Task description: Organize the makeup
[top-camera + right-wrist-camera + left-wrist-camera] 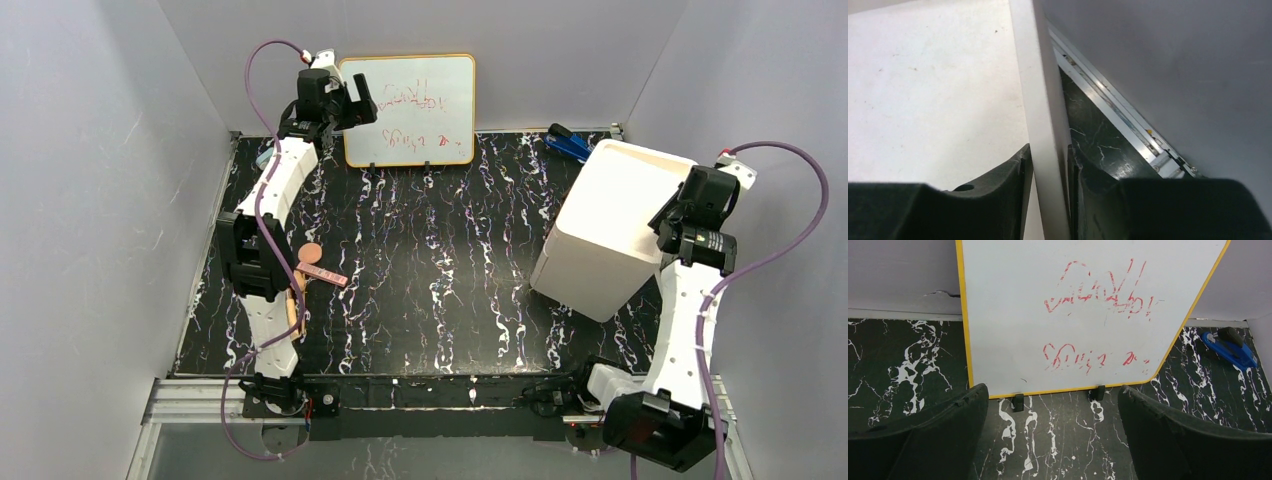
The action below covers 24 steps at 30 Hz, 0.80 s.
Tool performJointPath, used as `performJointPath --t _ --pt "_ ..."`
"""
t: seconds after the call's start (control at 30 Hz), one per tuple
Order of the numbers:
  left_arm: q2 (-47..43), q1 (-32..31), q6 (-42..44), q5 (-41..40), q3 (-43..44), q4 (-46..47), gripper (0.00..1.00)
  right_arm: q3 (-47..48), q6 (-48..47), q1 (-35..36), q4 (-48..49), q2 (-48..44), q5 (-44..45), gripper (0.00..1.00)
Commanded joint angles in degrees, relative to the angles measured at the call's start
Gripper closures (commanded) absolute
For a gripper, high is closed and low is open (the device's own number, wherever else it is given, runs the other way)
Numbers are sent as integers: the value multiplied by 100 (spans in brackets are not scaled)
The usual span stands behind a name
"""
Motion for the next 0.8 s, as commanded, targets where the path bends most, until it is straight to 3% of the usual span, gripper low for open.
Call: performJointPath --t 0.0,0.13,0.4,0.77 --pt "-451 78 104 -34 7 -148 1 -127 -2 84 616 400 -1648 91" --pt "-527 118 122 -11 -79 -145 2 35 -206 254 966 637 -2399 93" --pt "-684 164 189 5 -227 -181 1 779 -1099 1239 1296 1417 -2850 92" --pt "-1072 248 358 70 -461 -361 2 2560 -2258 1615 771 2981 -4636 83"
